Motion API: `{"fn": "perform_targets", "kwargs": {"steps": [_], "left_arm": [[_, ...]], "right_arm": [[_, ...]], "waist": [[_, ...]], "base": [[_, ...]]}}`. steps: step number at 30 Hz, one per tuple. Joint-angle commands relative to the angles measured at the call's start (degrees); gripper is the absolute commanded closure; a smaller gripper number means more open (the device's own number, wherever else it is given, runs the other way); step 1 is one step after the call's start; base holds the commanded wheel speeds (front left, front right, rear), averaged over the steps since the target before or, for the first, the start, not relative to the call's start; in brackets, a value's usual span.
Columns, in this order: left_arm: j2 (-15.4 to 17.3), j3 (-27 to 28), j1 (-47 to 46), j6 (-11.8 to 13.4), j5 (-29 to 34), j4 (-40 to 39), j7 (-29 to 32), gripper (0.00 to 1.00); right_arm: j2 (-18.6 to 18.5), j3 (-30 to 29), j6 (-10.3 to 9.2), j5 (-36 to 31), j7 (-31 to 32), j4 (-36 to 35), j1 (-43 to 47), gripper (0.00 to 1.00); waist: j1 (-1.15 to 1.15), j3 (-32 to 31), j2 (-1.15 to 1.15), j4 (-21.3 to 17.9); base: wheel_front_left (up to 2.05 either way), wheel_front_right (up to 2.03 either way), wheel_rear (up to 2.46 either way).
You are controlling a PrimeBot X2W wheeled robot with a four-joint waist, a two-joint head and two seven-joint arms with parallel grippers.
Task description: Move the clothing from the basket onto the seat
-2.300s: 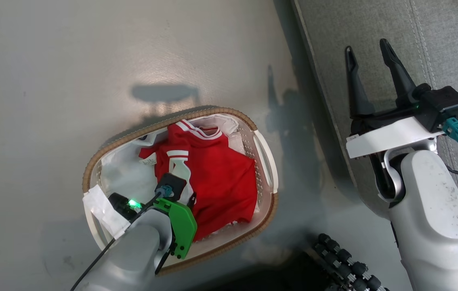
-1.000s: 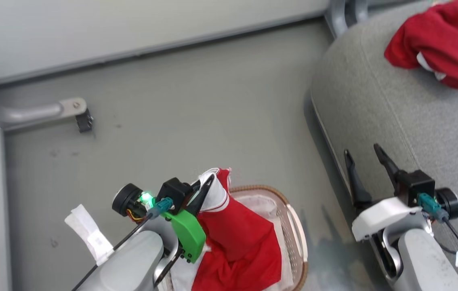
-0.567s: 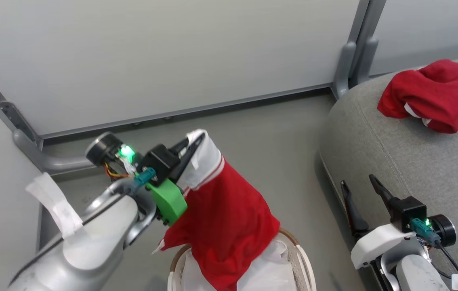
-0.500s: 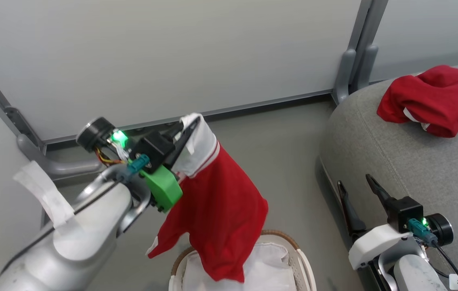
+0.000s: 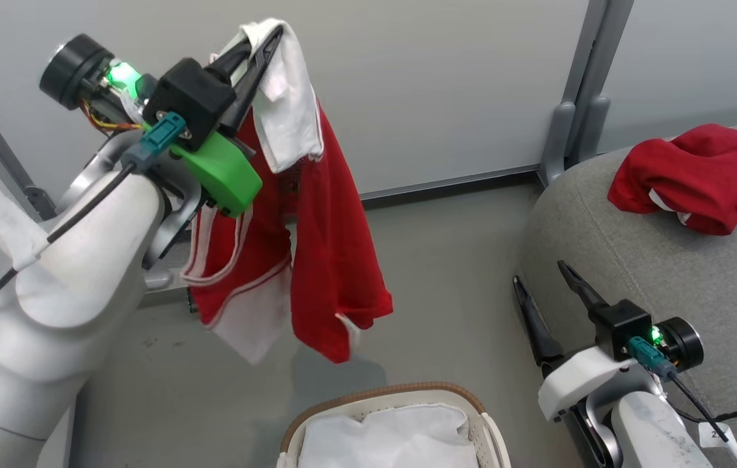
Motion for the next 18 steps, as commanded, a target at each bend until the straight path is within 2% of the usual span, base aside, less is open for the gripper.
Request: {"fn": "perform_targets", "kwargs": {"steps": [1, 18], "left_arm": [[-0.7, 0.0, -1.3, 0.3, -0.2, 0.6, 0.0, 1.00], [-4.6, -1.7, -7.0, -0.5, -0.4, 3.5, -1.7, 1.00]], "right_arm": [[-0.2, 0.5, -0.06, 0.2, -0.1, 0.0, -0.7, 0.00], [-0.2, 6.3, -0.06, 1.4, -0.1, 1.2, -4.1, 0.00]], "waist": [[0.00, 0.0, 0.00, 0.1], [0.00, -0.1, 0.00, 1.3]], "base": [[0.00, 0.00, 0.00], [0.00, 0.00, 0.00]]}}
